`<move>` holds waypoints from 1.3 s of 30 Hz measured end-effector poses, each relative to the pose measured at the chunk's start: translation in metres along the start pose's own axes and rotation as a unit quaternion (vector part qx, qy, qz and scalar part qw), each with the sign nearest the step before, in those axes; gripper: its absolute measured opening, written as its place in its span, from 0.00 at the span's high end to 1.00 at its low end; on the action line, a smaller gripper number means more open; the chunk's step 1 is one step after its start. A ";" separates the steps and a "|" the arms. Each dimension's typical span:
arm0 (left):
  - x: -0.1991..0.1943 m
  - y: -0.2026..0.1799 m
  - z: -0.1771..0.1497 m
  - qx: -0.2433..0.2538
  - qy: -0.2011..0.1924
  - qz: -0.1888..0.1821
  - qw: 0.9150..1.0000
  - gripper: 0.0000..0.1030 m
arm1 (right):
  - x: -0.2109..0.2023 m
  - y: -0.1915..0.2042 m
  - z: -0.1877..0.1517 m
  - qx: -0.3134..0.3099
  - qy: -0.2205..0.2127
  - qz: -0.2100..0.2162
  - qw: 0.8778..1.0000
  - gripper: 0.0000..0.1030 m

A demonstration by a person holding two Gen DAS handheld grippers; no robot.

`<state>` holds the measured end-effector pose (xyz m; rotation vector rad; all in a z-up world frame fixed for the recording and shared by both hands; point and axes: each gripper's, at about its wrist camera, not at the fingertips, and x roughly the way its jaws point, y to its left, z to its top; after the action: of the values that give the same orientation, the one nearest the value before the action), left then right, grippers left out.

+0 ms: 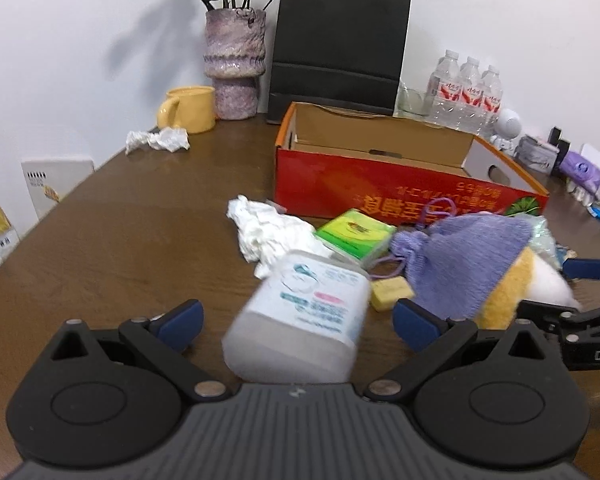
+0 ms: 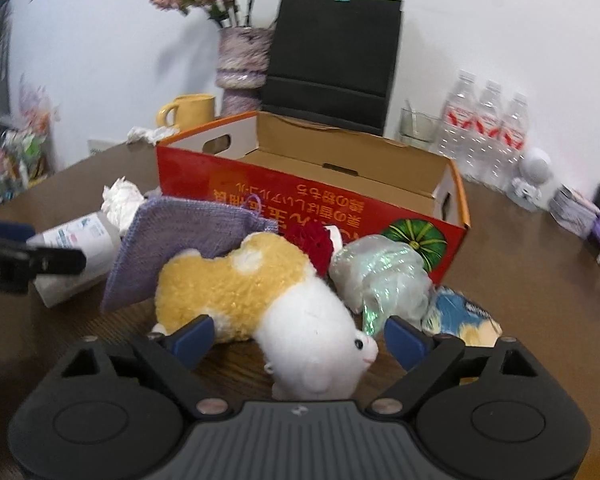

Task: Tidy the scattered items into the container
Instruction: 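Reach the left tool to the white cotton-bud tub while the right tool reaches the plush toy, then carry the tub in the left tool while the right tool carries the plush toy into the box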

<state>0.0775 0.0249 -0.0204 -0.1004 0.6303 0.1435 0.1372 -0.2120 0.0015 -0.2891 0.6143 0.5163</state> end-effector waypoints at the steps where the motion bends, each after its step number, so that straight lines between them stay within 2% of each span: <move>1: 0.003 0.001 0.001 0.006 0.002 0.003 1.000 0.00 | 0.003 -0.001 0.001 -0.008 0.001 0.006 1.000 0.13; 3: 0.009 0.003 0.003 0.014 0.009 0.008 1.000 0.00 | 0.008 -0.003 0.001 -0.019 0.004 0.019 1.000 0.17; 5: 0.014 0.004 0.004 0.024 0.013 0.007 1.000 0.00 | 0.013 -0.005 0.002 -0.027 0.008 0.033 0.999 0.25; 8: 0.020 0.001 0.003 0.040 0.019 0.003 0.999 0.02 | 0.022 -0.008 0.003 -0.035 0.024 0.039 0.998 0.29; 11: 0.026 -0.001 0.001 0.046 0.027 -0.005 0.999 0.12 | 0.029 -0.010 0.002 -0.030 0.033 0.041 0.998 0.36; 13: 0.030 -0.002 0.000 0.049 0.037 -0.012 0.998 0.24 | 0.031 -0.011 0.001 -0.029 0.035 0.040 0.998 0.39; 15: 0.034 -0.004 -0.002 0.053 0.044 -0.015 0.998 0.32 | 0.032 -0.012 0.000 -0.025 0.037 0.041 0.998 0.39; 22: 0.028 -0.005 -0.003 0.052 0.032 -0.017 0.998 0.36 | 0.024 -0.015 -0.003 -0.008 0.029 0.046 0.999 0.47; 27: -0.003 -0.002 0.007 0.044 -0.017 -0.026 0.999 0.36 | -0.002 -0.017 -0.005 0.017 -0.006 0.047 0.999 0.51; 32: -0.026 -0.002 0.036 0.041 -0.059 -0.050 0.996 0.36 | -0.034 -0.024 0.009 0.032 -0.061 0.042 0.997 0.53; 36: -0.022 -0.006 0.077 0.040 -0.075 -0.076 0.993 0.35 | -0.050 -0.036 0.040 0.029 -0.107 0.029 0.993 0.53; 39: 0.000 -0.015 0.113 0.035 -0.075 -0.077 0.994 0.35 | -0.045 -0.045 0.069 0.016 -0.130 0.004 0.991 0.53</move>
<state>0.1456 0.0255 0.0709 -0.0701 0.4746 -0.0205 0.1628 -0.2385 0.0881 -0.1842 0.3697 0.5405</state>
